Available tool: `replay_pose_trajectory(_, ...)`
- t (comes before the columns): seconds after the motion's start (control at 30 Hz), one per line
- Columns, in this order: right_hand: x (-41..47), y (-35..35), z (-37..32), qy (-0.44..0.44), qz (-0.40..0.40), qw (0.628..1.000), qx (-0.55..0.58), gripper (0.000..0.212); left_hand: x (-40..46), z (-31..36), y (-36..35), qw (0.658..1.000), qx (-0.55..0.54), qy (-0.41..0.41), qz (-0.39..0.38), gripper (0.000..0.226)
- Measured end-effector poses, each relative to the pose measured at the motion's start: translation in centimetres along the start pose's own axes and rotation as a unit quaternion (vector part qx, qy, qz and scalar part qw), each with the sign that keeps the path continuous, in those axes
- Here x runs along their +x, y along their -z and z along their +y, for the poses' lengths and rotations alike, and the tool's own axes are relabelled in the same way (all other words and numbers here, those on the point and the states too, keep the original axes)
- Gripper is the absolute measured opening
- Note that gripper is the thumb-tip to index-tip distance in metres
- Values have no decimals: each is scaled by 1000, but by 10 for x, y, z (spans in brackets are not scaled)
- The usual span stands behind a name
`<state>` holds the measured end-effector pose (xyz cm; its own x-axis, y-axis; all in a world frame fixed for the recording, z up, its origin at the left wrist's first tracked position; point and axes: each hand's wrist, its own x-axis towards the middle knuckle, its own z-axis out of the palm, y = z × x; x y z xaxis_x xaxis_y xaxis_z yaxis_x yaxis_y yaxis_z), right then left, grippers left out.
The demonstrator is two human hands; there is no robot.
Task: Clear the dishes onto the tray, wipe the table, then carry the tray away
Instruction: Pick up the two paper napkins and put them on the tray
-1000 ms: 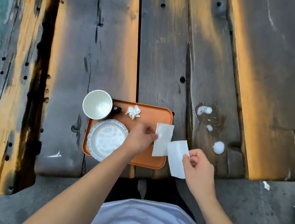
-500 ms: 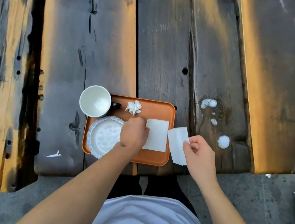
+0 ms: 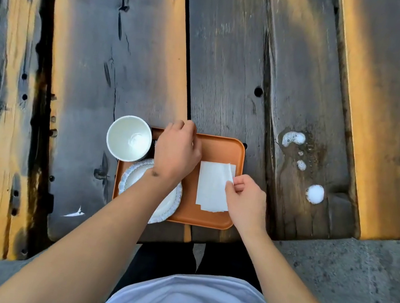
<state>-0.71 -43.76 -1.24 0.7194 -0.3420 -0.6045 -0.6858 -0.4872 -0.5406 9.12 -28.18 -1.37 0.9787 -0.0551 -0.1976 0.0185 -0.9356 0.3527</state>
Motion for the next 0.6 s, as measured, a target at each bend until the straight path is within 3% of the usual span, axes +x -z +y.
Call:
replay_pose_trajectory(0.13, 1, -7, 11, 41, 49, 992, -111, 16, 22, 2, -5, 1000, 1, -26, 8, 16)
replay_pose_trajectory(0.37, 8, -4, 26, 12, 77, 997, 11, 13, 82, 3, -13, 995, 0, -96, -15, 29)
replay_pose_trajectory(0.6, 23, -3, 29, 63, 80, 993, -56, 12, 137, -7, -33, 981, 58, -186, -26, 44)
